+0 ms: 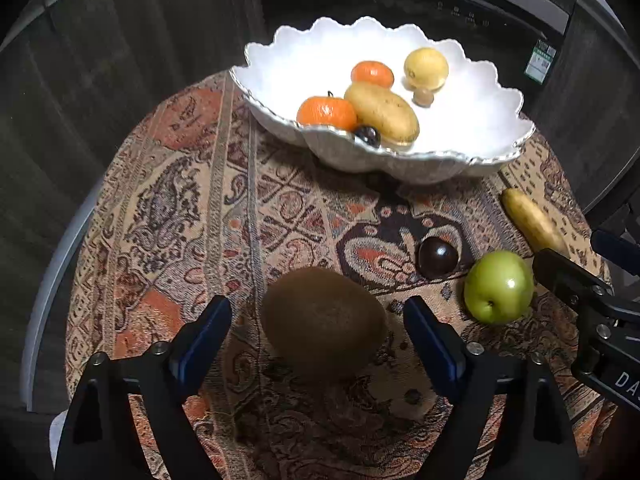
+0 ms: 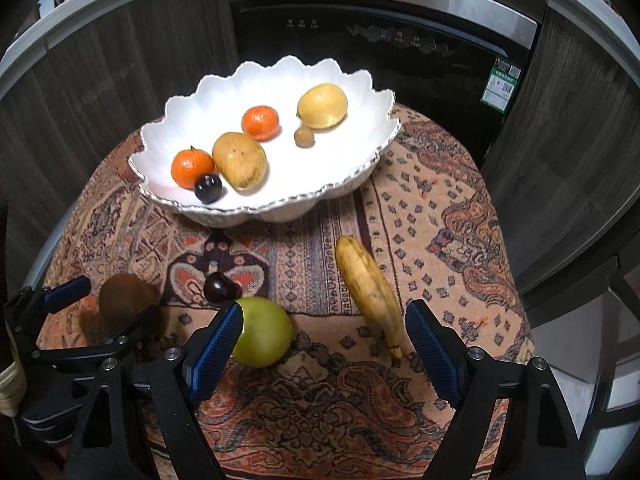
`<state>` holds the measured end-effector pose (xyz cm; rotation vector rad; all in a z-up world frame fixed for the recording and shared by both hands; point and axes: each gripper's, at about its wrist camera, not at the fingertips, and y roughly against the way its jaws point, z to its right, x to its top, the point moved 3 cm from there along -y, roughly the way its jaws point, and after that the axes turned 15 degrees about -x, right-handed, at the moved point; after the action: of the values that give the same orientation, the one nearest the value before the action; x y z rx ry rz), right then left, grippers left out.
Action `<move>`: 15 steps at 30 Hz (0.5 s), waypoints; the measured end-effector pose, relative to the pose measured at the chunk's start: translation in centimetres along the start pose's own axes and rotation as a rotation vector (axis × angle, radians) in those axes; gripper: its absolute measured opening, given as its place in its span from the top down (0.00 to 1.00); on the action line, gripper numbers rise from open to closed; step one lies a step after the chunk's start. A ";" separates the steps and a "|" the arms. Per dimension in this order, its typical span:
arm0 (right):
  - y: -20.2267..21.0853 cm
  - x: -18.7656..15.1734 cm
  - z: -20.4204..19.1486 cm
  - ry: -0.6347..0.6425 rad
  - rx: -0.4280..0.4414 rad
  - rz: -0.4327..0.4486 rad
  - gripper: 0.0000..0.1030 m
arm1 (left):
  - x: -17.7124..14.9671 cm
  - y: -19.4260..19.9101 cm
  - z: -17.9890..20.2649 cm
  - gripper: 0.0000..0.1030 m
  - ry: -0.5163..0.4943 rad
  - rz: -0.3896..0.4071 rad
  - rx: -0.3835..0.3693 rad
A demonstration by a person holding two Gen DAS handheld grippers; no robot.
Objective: Organize fruits
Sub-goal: 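Grasp the brown kiwi with the left tool while the right tool grasps the green apple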
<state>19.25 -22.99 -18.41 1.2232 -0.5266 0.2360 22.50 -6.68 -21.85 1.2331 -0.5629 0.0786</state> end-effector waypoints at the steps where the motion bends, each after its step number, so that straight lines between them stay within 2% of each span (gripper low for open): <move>1: -0.2 -0.1 0.0 0.001 0.000 -0.005 0.18 | -0.1 -0.2 -0.1 0.19 0.001 -0.004 -0.001; 5: -0.9 -0.4 -0.2 0.001 0.004 -0.017 0.18 | -0.2 -0.9 -0.2 0.27 0.003 -0.016 -0.009; 8: -0.9 -0.3 -0.4 0.004 0.015 -0.011 0.18 | -0.4 -1.4 -0.1 0.39 0.005 -0.029 -0.022; 15: -0.6 -0.2 -1.1 0.017 0.035 -0.008 0.18 | -0.5 -1.2 -0.2 0.40 0.009 -0.036 -0.028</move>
<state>19.60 -22.19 -19.30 1.2563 -0.5045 0.2502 22.53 -6.81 -23.14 1.2147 -0.5320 0.0457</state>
